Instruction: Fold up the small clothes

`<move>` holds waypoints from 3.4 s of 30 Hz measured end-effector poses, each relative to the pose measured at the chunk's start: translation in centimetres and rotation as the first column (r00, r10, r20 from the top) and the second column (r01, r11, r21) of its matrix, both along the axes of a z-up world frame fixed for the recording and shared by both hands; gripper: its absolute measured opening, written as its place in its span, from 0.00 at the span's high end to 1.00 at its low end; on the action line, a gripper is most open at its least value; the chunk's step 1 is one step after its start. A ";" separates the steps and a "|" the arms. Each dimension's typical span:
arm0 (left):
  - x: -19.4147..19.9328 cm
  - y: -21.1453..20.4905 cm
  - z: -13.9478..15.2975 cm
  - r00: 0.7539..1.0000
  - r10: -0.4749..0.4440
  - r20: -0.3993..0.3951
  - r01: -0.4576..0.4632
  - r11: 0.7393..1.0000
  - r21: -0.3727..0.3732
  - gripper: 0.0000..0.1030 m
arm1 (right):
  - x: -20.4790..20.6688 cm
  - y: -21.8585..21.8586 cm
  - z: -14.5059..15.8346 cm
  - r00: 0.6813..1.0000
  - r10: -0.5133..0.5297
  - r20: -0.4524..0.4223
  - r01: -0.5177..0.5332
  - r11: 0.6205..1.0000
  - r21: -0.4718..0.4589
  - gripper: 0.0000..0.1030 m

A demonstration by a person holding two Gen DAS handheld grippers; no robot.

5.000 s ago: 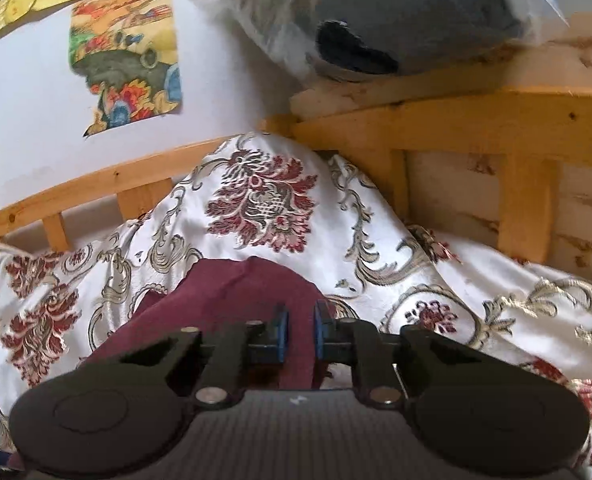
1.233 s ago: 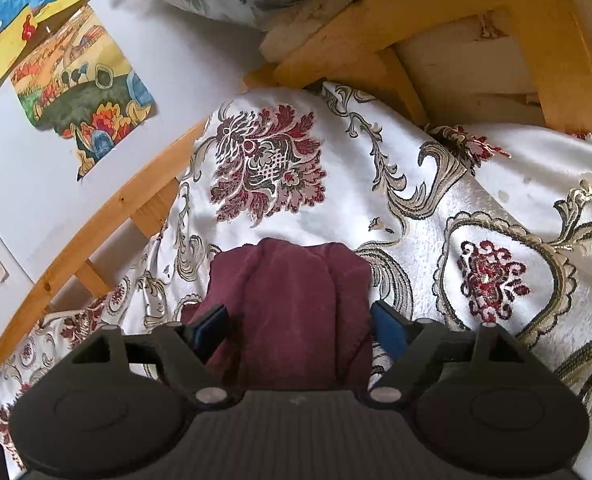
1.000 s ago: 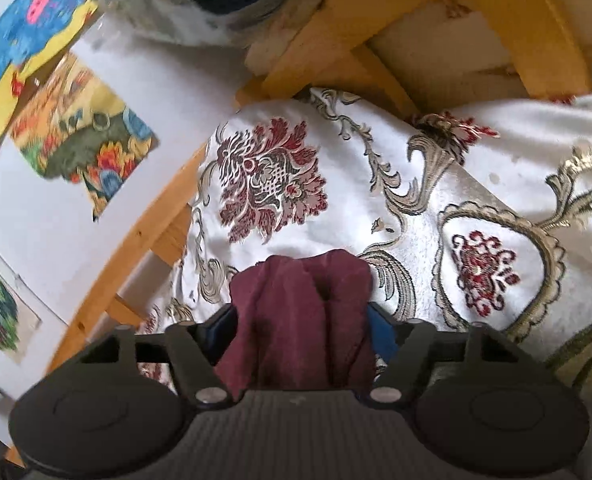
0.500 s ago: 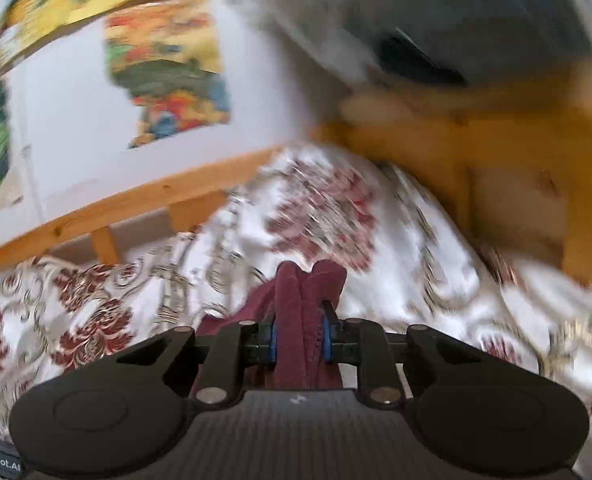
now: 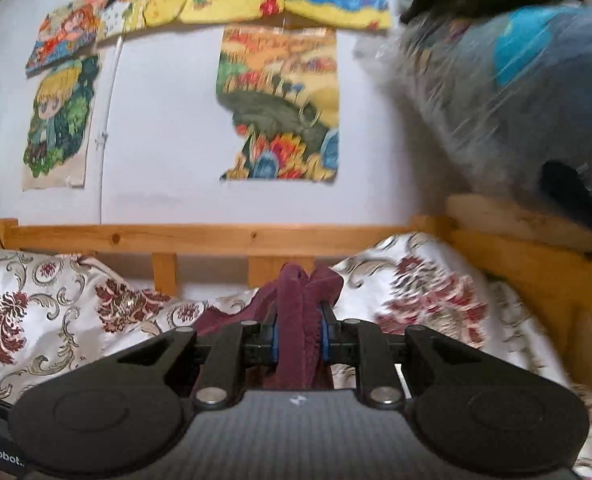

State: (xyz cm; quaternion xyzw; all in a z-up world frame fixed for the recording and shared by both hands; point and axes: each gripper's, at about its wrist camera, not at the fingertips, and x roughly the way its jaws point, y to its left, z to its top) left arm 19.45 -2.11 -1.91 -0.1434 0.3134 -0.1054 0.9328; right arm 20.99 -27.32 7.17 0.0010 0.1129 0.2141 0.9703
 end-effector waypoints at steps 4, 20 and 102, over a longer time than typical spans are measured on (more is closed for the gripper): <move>1.9 1.3 -1.2 0.998 0.030 -0.048 -0.029 1.000 0.011 0.52 | 3.4 1.7 -1.5 0.996 -0.003 -0.085 -0.001 0.999 -0.044 0.80; 2.7 2.0 -2.0 0.988 0.072 -0.134 -0.074 0.997 -0.009 0.22 | 5.5 0.3 -6.2 0.962 -0.188 -0.197 0.158 0.974 -0.159 0.58; -18.5 2.4 3.3 0.955 0.254 0.152 -0.292 0.897 0.332 0.01 | -22.7 -3.0 -0.8 0.947 -0.280 -0.158 0.274 0.960 -0.061 0.00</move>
